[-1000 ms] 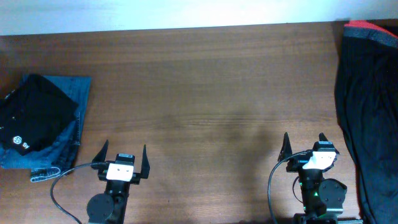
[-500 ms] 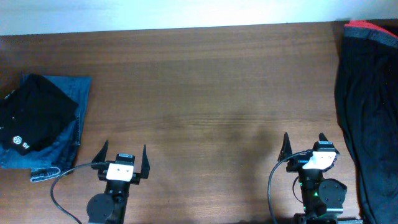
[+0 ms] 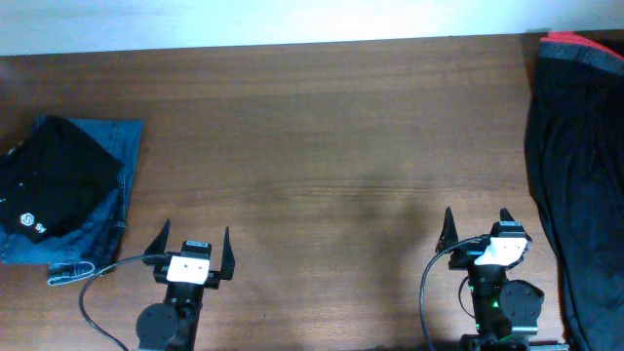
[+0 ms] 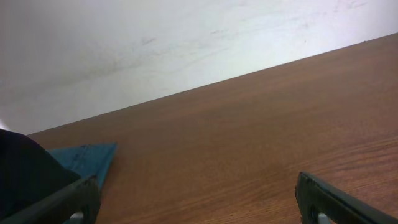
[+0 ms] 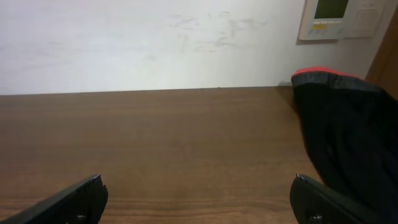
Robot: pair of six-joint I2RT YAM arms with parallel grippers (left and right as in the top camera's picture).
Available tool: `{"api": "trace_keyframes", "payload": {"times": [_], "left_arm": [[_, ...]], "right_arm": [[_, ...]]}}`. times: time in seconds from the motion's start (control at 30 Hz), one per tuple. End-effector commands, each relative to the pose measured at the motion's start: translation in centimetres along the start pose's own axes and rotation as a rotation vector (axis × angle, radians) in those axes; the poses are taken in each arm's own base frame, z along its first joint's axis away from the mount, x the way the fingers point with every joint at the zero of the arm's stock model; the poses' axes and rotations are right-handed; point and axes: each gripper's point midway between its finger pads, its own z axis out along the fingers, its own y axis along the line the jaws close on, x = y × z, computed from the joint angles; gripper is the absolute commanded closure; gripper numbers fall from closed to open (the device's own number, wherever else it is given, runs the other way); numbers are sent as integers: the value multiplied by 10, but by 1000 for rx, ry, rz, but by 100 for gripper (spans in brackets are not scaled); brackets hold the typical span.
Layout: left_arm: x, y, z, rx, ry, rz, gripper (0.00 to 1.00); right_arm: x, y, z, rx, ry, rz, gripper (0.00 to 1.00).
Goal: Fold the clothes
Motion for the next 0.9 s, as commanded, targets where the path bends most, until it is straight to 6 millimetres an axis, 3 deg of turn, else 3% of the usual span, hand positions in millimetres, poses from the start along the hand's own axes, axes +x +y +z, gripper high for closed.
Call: {"api": "trace_keyframes", "payload": {"times": [0.0, 0.33, 0.5, 0.6, 0.73, 0.87], "left_arm": [[-4, -3, -1, 17, -13, 14, 1], [-63, 12, -11, 5, -60, -67, 1], [-88, 17, -2, 15, 10, -63, 1], [-99, 19, 11, 31, 96, -59, 1], [-108, 19, 40, 68, 287, -49, 1], [-112, 12, 52, 138, 433, -60, 1]], "right_arm": [[-8, 5, -1, -29, -22, 33, 1], [-73, -2, -9, 13, -81, 32, 2], [-101, -5, 3, 36, 4, 34, 1], [-117, -6, 20, 40, 92, 35, 1], [-116, -6, 54, 46, 364, 38, 1], [-106, -5, 73, 38, 588, 44, 1]]}}
